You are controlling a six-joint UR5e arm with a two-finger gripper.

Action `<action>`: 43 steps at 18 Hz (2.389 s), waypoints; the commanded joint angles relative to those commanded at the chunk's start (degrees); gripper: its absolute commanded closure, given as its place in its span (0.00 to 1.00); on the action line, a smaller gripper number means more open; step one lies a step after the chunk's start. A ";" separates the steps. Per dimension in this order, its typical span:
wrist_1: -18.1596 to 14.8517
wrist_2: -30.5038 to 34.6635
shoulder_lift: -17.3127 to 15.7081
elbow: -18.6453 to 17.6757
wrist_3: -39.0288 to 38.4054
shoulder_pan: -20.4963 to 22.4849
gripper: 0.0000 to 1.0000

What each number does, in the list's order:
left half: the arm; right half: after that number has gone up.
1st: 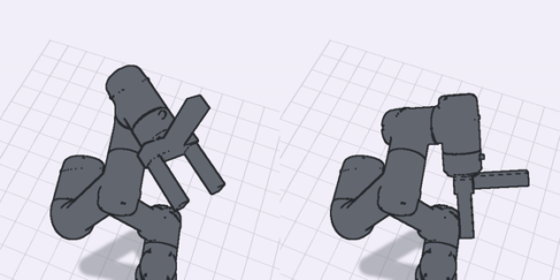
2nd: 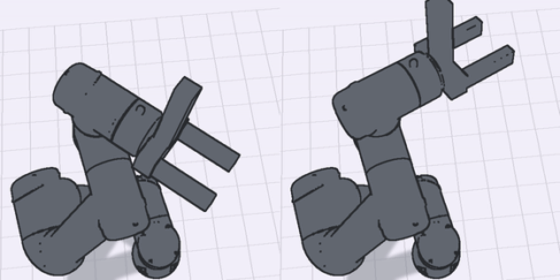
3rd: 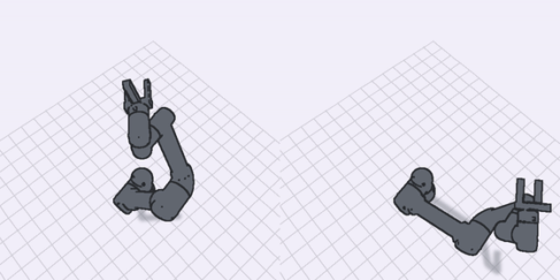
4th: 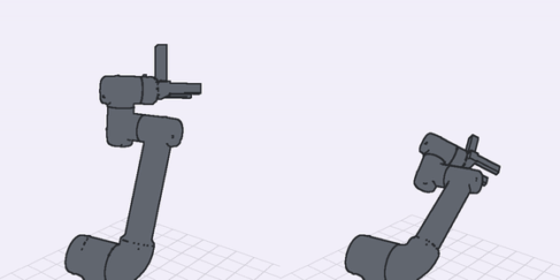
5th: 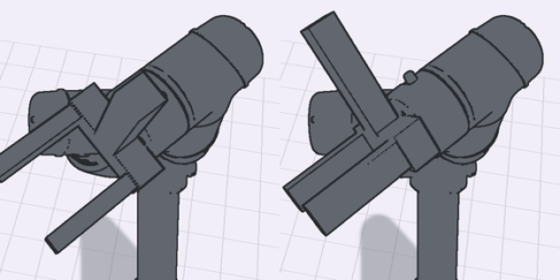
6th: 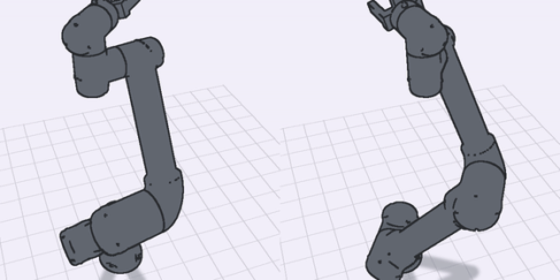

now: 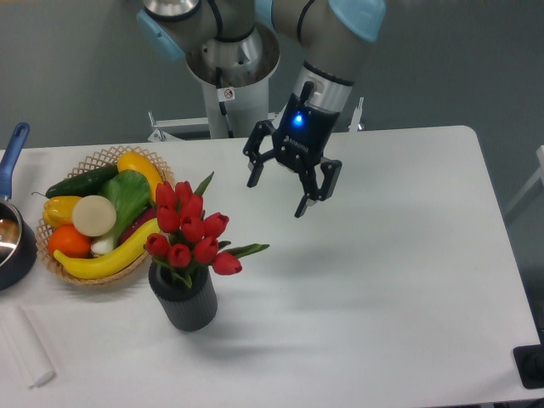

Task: Pick up the flowers from the vase
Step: 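Move the open gripper down to the tulip stems above the black vase, then close the gripper around the tulip stems just above the vase rim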

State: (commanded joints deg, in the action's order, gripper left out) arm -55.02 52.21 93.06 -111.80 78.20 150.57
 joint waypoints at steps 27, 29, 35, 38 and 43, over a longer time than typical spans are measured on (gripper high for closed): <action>13.18 -21.45 9.06 -3.78 -0.15 -1.94 0.00; 14.23 -21.54 9.77 -3.61 -0.15 -2.64 0.00; 14.85 -21.97 11.88 -1.23 -0.41 -4.76 0.00; 14.85 -22.77 12.05 -1.23 -0.41 -4.93 0.00; 14.85 -24.43 13.19 -1.23 -0.41 -5.46 0.00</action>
State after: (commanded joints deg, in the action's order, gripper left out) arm -40.17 27.78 106.26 -113.03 77.78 145.11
